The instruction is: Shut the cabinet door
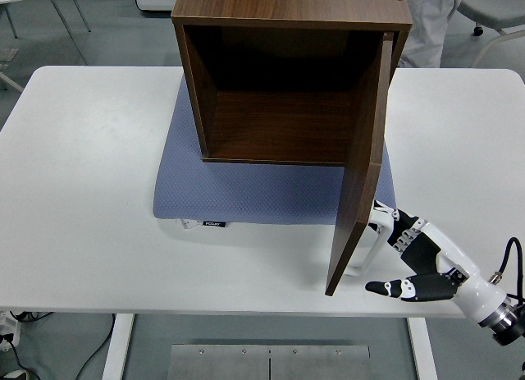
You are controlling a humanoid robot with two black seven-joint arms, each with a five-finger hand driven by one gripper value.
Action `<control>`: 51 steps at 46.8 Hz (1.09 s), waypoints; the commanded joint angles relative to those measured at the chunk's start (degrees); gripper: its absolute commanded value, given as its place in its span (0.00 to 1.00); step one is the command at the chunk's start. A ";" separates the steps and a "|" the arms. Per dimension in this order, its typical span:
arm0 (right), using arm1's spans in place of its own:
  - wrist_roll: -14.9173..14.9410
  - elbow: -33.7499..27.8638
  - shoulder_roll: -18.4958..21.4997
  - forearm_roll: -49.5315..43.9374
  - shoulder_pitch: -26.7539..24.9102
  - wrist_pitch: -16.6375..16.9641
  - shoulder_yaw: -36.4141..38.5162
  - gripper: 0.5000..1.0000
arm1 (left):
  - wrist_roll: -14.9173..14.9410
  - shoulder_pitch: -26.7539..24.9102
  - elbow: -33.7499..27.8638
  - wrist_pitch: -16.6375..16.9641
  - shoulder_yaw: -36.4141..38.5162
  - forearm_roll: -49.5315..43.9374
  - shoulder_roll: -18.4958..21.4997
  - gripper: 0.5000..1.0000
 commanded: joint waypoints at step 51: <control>0.00 -0.10 8.91 -0.89 5.14 -2.85 -2.80 1.00 | 0.00 0.00 -0.02 -0.01 0.00 0.00 0.00 1.00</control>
